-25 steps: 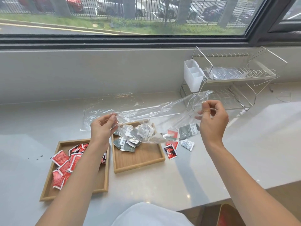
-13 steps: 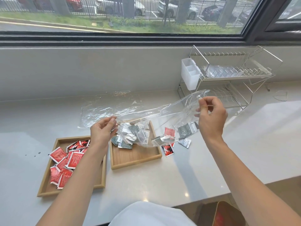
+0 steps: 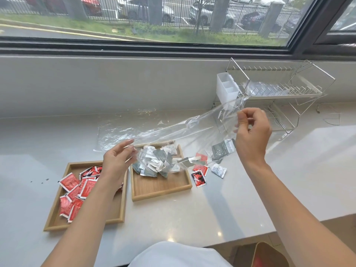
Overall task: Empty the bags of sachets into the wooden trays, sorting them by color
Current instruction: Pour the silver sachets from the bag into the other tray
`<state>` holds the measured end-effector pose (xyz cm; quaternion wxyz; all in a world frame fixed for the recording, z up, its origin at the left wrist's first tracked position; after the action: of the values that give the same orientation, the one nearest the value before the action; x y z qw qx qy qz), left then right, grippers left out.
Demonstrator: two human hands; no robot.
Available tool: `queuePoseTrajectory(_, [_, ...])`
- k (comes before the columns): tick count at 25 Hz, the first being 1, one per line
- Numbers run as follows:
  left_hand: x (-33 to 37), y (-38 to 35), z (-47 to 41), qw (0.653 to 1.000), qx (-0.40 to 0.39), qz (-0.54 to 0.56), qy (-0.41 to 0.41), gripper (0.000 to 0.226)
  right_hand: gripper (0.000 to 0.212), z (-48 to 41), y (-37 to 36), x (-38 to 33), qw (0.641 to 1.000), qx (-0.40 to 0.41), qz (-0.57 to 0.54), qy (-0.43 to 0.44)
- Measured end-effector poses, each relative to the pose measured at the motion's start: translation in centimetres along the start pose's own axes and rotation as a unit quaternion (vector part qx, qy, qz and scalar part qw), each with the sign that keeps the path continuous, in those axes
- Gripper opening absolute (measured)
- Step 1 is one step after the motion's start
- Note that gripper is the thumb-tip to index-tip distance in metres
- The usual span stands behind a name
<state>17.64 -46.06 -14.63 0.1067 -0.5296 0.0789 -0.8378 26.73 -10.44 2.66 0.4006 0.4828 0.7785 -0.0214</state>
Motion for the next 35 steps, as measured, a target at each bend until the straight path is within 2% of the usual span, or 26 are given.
queuePoseTrajectory(6, [-0.3,0.8,0.5,0.998,0.02,0.061,0.023,0.004,0.009,0.2,-1.4,-1.6,0.999,-0.014,0.009,0.035])
queuePoseTrajectory(12, [-1.7,3.3,0.6,0.995,0.055,0.066,0.046,0.006,0.007,-1.6,-4.2,-4.6,0.995,-0.061,0.022,0.082])
queuePoseTrajectory(15, [-2.5,4.2,1.0,0.994,0.059,0.072,0.056,0.006,0.008,-1.6,-5.7,-4.2,0.993,-0.092,0.027,0.067])
queuePoseTrajectory(22, [-2.9,4.5,0.9,0.993,0.069,0.071,0.062,0.007,0.011,-1.5,-5.1,-6.1,0.991,-0.046,0.062,0.111])
queuePoseTrajectory(25, [-3.1,4.2,0.8,0.993,0.066,0.064,0.068,0.009,0.013,-1.5,-6.0,-6.3,0.986,-0.081,0.102,0.106])
queuePoseTrajectory(28, [-3.5,4.0,0.6,0.993,0.063,0.06,0.079,0.011,0.012,-1.2,-6.1,-6.8,0.98,-0.082,0.127,0.127])
queuePoseTrajectory(35, [-3.8,3.7,0.7,0.993,0.061,0.048,0.086,0.013,0.015,-2.5,-5.1,-7.1,0.981,-0.049,0.102,0.155])
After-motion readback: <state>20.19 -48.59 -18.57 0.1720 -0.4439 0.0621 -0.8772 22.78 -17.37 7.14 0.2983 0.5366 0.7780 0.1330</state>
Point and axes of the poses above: each hand's wrist, its own z-axis away from the middle knuckle, its own y-axis out of the back of the hand, x = y × z, the point moved 8 cm from there along -z, towards the middle knuckle, and after that the axes turned 8 degrees about y, right-handed, at the moved point
